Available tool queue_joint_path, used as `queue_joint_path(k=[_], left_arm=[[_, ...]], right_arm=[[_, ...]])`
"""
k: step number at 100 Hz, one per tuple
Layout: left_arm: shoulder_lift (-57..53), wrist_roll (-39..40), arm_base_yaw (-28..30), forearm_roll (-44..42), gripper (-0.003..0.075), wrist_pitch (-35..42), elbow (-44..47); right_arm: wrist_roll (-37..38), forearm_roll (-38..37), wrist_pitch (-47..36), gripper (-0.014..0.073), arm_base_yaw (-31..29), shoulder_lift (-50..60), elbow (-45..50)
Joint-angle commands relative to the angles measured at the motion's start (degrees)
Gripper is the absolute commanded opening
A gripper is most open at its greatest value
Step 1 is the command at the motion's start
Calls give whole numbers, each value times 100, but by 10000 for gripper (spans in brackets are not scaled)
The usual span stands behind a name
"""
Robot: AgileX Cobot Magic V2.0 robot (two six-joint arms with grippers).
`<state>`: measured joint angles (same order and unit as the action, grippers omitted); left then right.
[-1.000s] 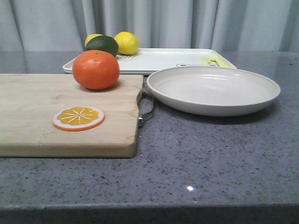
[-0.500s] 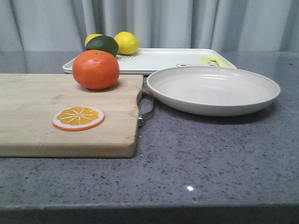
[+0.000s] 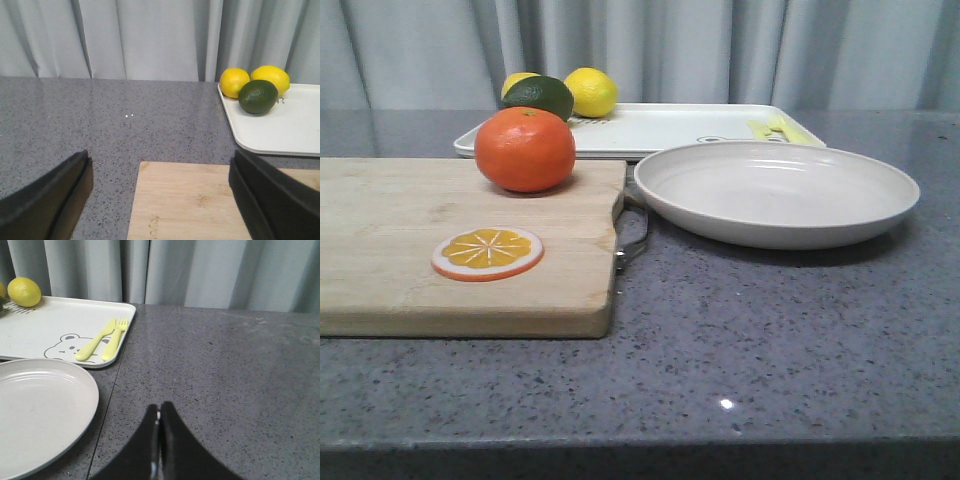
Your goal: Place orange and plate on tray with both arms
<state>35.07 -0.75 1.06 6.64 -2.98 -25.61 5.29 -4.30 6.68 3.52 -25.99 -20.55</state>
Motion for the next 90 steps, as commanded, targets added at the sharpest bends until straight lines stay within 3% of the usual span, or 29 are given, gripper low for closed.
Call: queue_joint_path(k=[1,30,66,90], left_arm=[[28,-15,-12,34,584,298,-323],[311,-15,-132,133,610,128,-824],[2044,-15,-1667,281,608,-878,-2229],[3412,-15,-2352,293,608,-1756,-3470]], right_arm=[[14,-81,-486,-67,-54,-78,-177],[14,-8,-486,-67,-54,-78,-177],[14,46,-479,-67,-54,-78,-177],[14,52,-367,-67,-54,-78,-177]])
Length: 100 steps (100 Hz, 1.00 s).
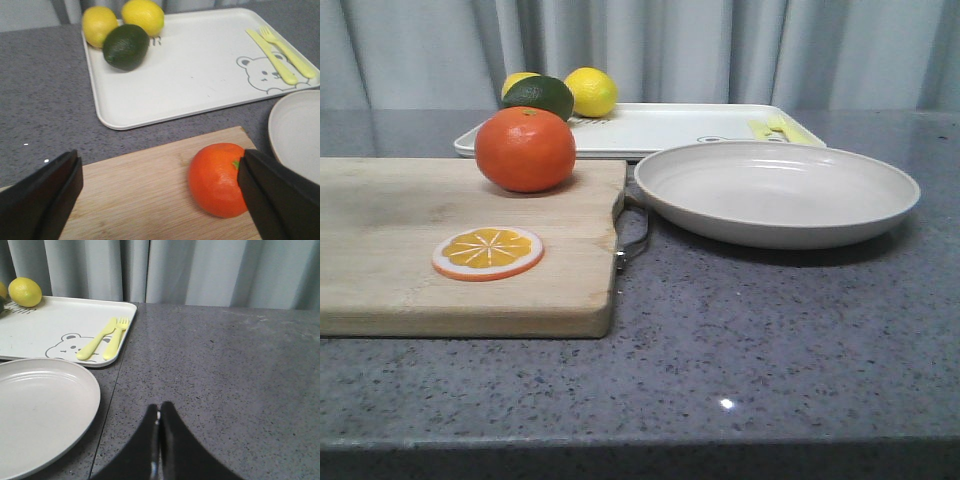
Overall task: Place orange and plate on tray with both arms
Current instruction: 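Lower the left gripper over the orange and close on it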
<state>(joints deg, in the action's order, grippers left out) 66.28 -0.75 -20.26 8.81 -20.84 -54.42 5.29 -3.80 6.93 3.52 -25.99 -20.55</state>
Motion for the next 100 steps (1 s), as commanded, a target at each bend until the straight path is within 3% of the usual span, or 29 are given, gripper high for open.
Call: queue_joint_path(k=[1,35,52,100], left_arm=[[370,-15,-233,76,608,-32,-629],[2143,-15,-446,530,608,-2003,-2615],[2718,-15,-446,556,608,-2655,-3161],[3086,-15,-446,568,593,-2915,-3260]], right_arm=[[14,2,-389,-67,-54,-78,-177],[14,2,-348,-67,-54,-78,-177],[14,2,-348,-67,-54,-78,-177],[14,2,-348,-67,-54,-78,-177]])
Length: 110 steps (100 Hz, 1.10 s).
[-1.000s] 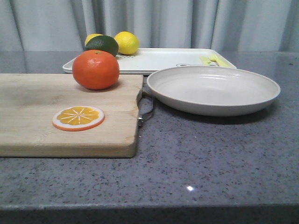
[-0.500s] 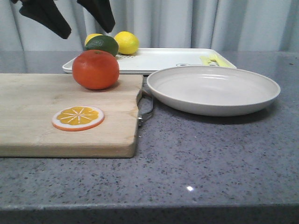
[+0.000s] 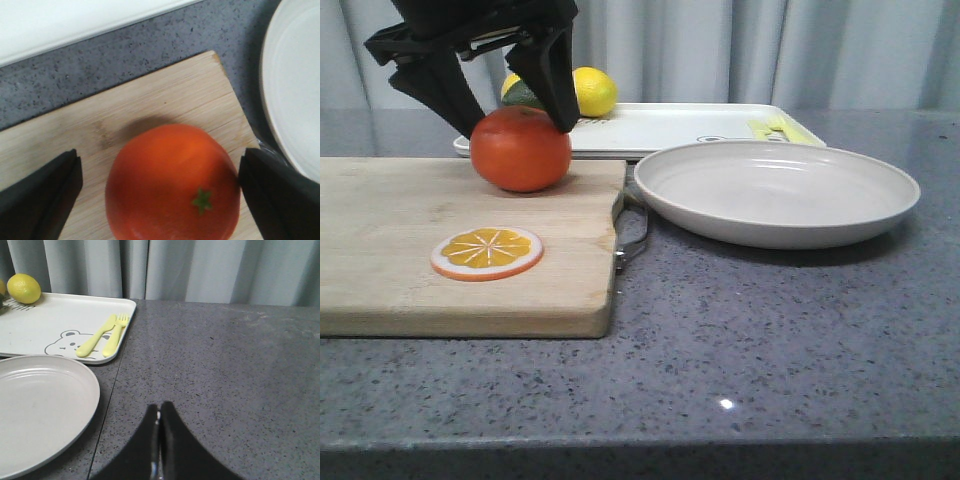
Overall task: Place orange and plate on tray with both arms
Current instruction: 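Lower the left gripper over the orange and close on it, then lift the orange with the left gripper and carry it over the plate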
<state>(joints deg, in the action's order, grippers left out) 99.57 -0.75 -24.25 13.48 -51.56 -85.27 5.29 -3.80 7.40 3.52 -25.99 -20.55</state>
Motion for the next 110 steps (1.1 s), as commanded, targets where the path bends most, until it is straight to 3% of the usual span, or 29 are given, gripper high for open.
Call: queue_joint_path(k=[1,48,76,110], left_arm=[[-243,-15,-47,101,591,137,-175],[-243,-15,-47,110,310,51,-201],[-243,-24,-238,365,292,-61,-866],[110,-111,-1370,365,292,174,-1472]], right_arm=[[14,2,-395,-67,-54,-78,-177],[14,2,-395,-67,-54,-78,-177],[14,2,-395,-67,-54,-78,-177],[14,2,-395,-67,-54,-78,-177]])
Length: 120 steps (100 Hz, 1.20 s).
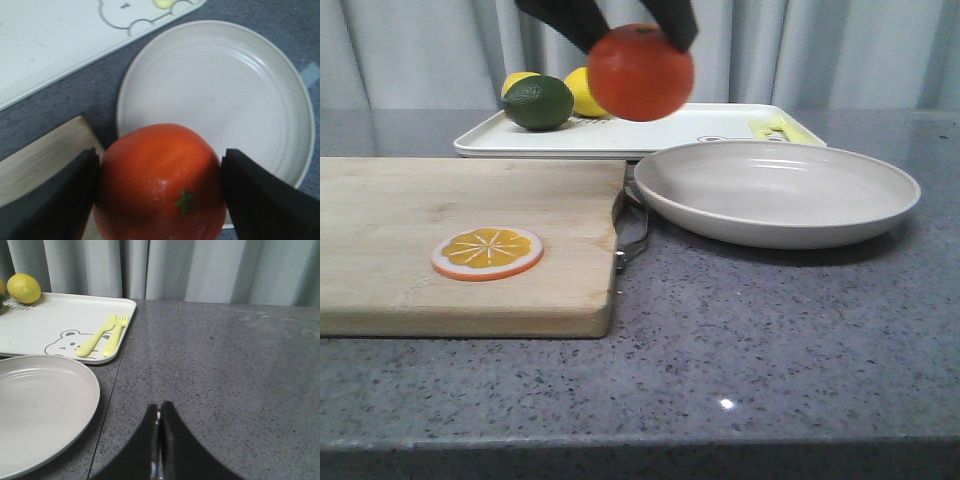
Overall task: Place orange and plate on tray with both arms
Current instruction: 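Lift the orange with the left gripper and carry it over the plate, then lower the orange onto the plate, open the left gripper, withdraw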
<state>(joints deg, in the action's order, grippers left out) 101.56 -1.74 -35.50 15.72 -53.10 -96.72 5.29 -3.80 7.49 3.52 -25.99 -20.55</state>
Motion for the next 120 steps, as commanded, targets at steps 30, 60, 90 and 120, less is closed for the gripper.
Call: queue_joint_path(k=[30,60,90,120], left_arm=[[716,-11,-688,157,292,239,-916],[973,-11,-688,164,292,199,-916],[1038,-11,-688,164,435,176,-916],[845,-11,-678,148,545,219,-933]], right_arm=[[14,2,-404,-67,-54,-78,-177],[14,2,-404,-67,-54,-78,-177],[14,2,-404,-67,-54,-78,-177],[14,2,-404,-67,-54,-78,-177]])
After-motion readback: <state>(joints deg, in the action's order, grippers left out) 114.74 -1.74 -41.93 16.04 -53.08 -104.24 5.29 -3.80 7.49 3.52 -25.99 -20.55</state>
